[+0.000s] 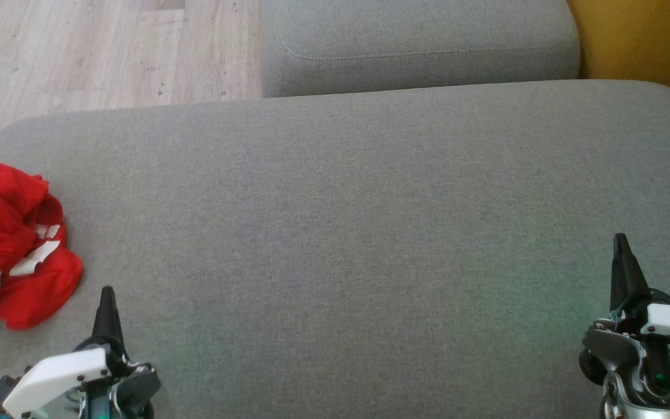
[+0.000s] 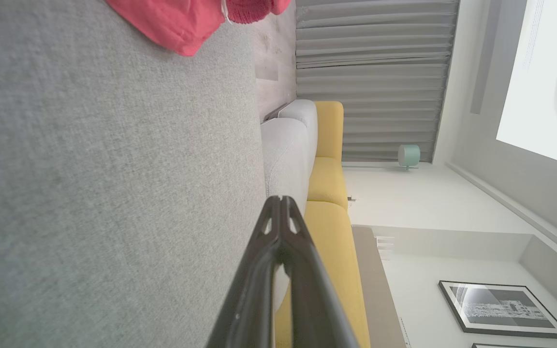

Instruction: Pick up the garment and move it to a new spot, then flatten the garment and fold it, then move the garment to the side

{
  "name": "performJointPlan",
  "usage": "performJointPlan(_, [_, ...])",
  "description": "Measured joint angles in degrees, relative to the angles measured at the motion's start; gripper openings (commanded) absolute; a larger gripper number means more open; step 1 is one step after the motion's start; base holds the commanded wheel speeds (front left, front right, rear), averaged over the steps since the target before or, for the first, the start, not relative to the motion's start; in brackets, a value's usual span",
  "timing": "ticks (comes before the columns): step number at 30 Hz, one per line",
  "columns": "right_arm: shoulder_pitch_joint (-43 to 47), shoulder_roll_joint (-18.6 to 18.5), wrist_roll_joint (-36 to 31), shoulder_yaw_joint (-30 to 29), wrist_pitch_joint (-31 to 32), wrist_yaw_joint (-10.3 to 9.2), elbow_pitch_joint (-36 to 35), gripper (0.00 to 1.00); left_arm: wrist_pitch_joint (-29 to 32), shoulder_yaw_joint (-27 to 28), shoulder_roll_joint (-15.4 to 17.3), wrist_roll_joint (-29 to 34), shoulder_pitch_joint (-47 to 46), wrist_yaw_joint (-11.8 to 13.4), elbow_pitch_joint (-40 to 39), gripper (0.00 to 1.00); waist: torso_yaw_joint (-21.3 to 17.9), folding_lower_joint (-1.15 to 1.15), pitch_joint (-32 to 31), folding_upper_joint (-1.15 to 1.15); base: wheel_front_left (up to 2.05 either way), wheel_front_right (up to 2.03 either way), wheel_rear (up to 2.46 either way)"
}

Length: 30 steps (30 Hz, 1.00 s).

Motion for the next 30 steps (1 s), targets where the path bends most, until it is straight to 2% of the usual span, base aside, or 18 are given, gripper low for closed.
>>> performJointPlan(30, [0.0, 0.0, 0.0, 0.0, 0.0, 0.00, 0.0, 0.00, 0.0, 0.0, 0.0, 0.0, 0.0, 0.0, 0.0, 0.00, 0.0, 0.00, 0.0, 0.00, 0.00, 0.00, 0.00])
